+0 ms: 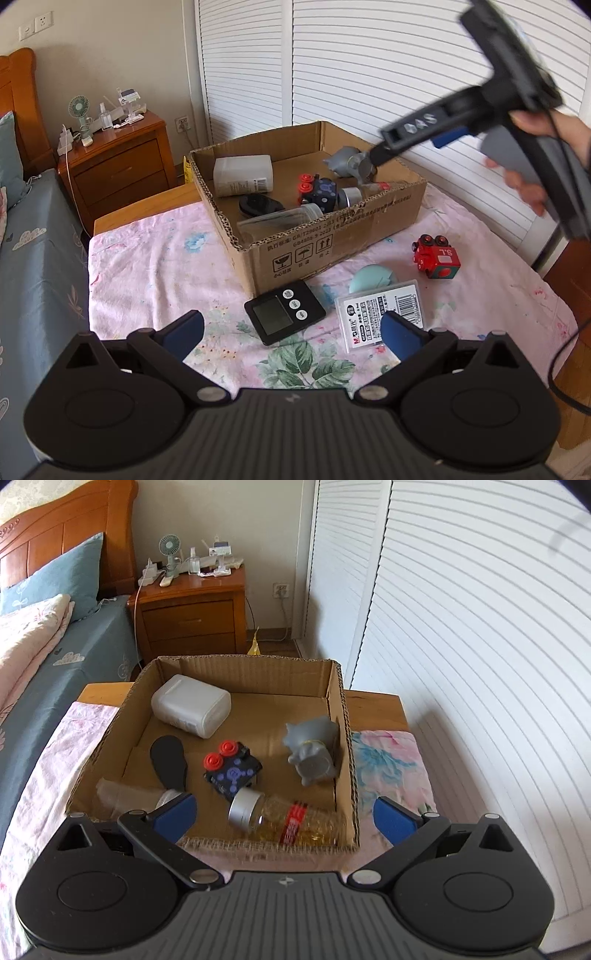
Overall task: Organize rigid objects
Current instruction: 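Move right tool to red S.L toy train while left tool approaches black timer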
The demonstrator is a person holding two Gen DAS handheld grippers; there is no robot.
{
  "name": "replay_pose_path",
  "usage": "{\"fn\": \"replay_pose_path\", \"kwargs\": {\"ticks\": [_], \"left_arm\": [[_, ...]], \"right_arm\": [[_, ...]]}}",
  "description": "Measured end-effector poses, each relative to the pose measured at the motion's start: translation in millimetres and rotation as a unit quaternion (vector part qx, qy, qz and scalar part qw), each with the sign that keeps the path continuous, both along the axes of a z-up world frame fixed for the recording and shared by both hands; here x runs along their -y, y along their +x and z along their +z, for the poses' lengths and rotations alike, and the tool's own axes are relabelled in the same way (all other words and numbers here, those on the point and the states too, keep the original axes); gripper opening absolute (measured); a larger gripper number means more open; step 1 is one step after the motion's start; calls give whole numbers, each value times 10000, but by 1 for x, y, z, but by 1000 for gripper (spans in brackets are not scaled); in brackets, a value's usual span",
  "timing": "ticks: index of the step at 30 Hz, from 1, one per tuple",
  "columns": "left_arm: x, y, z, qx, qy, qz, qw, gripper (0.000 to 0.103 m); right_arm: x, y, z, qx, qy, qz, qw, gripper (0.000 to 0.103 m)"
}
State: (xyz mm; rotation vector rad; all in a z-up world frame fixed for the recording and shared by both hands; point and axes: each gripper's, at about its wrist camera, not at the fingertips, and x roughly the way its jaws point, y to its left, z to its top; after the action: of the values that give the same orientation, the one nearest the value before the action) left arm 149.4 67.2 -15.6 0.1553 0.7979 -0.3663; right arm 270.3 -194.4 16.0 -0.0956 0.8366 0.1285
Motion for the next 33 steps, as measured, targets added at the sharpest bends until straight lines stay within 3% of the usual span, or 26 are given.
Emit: {"fn": "replay_pose_path", "kwargs": {"ticks": [10,17,22,33], "left_arm": [[-7,-1,1,35,-116,268,9996,101],[-6,-5,-5,83,-81,459,9989,101],[-3,-3,-14,68,-16,561,9984,101],[2,22,-33,-245,27,898,9957,101]], "right_arm": [[15,-52,-7,151,269,-188,9993,103],[24,-58,-54,54,213,-763,9968,103],[32,-49,-90,-179,503,-1077,9927,103],[40,-49,-124,-290,-12,-1074,9938,103]]}}
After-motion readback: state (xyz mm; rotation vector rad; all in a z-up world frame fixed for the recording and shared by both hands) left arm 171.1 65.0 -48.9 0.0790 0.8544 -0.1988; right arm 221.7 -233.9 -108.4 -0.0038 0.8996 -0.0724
